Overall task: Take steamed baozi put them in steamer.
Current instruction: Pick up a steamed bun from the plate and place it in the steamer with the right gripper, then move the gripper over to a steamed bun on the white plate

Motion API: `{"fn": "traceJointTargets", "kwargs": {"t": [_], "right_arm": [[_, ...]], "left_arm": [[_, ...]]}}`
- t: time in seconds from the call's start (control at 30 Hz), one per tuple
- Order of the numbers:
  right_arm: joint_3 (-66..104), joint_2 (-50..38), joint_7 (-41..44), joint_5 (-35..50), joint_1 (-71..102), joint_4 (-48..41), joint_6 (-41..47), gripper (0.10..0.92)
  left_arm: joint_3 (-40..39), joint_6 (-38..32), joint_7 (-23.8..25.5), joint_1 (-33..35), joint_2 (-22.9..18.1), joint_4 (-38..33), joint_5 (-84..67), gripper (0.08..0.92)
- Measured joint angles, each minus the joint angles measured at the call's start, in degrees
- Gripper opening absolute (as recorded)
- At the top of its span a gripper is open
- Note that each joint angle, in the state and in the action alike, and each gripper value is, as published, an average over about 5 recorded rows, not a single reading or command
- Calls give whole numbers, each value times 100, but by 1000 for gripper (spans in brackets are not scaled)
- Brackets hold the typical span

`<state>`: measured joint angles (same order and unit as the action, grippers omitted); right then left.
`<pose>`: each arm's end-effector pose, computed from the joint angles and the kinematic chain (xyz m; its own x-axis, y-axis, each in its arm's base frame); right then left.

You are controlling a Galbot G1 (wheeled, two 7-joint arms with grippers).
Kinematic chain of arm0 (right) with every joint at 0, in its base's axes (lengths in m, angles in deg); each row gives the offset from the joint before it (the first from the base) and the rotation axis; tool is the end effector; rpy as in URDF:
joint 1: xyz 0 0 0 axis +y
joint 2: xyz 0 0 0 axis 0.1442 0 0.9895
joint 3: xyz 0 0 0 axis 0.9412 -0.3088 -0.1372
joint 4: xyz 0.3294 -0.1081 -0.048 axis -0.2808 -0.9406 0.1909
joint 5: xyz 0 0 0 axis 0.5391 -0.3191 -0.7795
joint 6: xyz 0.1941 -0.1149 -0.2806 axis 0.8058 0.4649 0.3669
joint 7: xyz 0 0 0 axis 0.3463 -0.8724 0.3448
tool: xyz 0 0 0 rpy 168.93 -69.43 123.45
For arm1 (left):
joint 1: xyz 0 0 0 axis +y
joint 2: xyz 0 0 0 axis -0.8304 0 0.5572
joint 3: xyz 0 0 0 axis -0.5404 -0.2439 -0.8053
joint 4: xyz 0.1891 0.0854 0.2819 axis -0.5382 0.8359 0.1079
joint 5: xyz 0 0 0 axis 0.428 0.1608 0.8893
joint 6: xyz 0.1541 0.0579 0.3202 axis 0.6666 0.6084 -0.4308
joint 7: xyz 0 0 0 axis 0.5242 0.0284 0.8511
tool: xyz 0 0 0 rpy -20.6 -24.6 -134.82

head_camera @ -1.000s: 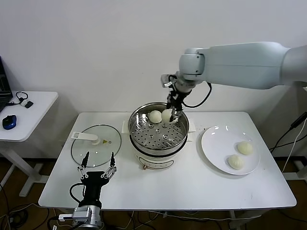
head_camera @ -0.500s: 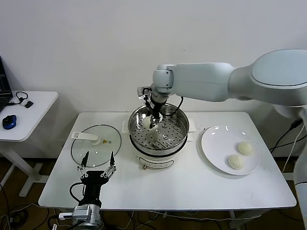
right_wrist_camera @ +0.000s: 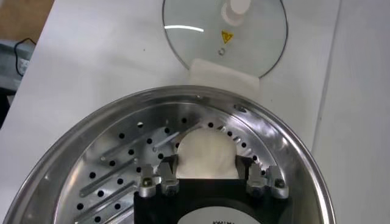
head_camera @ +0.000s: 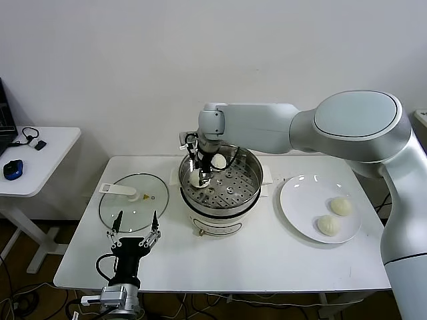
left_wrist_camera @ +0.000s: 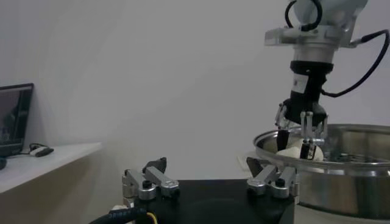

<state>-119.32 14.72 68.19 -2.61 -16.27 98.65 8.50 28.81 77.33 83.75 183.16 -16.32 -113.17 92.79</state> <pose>0.5925 0.1980 -0.0977 -0.1425 -0.2023 0.9689 -0.9572 -0.2210 -0.1869 0.1484 -0.0147 -0.3073 -0.9984 -0.0525 0.0188 -0.0503 0.9932 0.1049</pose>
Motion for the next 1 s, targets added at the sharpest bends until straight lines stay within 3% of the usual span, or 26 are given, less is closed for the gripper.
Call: {"fn": "traceJointTargets", "kwargs": {"t": [0.13, 0.23, 0.57, 1.0], "right_arm": [[67, 8, -3, 17, 38, -39, -22, 799], [77, -13, 17, 48, 4, -23, -39, 819], [-207, -444, 160, 177, -551, 457, -119, 823], [-858, -1969, 445, -86, -1551, 1612, -426, 823]], "left_arm": [[-3, 1, 0, 2, 0, -12, 2, 823], [-3, 4, 0, 20, 0, -37, 5, 823], [-30, 20, 3, 70, 0, -119, 48, 823], [-101, -31, -15, 125, 0, -91, 181, 823]]}}
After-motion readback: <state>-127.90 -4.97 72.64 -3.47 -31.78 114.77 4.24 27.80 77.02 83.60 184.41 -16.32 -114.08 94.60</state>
